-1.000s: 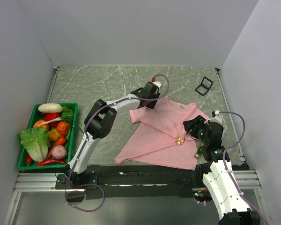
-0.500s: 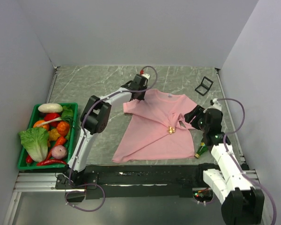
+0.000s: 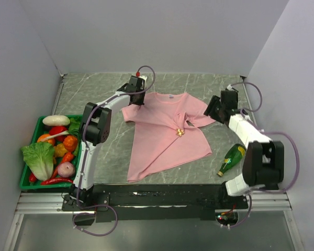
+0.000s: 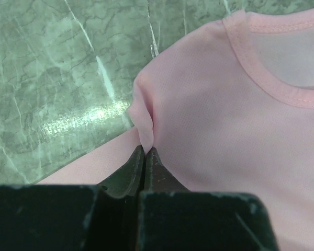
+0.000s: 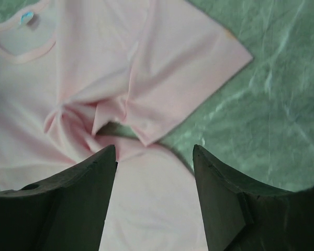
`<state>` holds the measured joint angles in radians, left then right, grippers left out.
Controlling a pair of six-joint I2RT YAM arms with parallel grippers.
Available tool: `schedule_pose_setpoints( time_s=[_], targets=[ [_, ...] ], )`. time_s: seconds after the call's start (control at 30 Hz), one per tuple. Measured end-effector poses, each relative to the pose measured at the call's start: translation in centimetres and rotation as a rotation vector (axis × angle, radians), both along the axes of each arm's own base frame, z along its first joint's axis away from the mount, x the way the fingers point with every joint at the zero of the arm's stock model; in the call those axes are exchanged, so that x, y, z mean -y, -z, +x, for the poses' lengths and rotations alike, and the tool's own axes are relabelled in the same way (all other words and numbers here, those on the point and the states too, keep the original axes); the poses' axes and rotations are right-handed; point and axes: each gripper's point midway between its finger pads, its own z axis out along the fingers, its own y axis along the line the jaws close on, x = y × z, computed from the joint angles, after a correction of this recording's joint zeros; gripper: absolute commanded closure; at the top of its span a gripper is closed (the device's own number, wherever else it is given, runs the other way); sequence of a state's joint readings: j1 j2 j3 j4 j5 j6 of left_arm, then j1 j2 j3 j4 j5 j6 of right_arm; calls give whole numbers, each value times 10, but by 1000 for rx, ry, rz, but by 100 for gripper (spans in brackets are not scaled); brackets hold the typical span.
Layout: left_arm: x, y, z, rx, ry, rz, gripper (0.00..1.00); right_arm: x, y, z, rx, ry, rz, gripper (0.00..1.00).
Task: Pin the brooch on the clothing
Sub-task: Pick up the clothing with brooches from the center of the board.
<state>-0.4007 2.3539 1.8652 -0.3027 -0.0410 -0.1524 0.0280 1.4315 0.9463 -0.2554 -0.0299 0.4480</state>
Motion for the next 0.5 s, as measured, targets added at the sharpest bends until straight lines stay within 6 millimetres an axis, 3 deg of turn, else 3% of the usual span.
schedule_pose_setpoints(
  time_s=[0.33,0.5],
  targets=[
    [3,-2,0,2,30,1,99,12,18,109,-114,3,-91,37],
    [3,-6,1,11,39,9,99,11,50,132,-205,-13,-127,37]
  ],
)
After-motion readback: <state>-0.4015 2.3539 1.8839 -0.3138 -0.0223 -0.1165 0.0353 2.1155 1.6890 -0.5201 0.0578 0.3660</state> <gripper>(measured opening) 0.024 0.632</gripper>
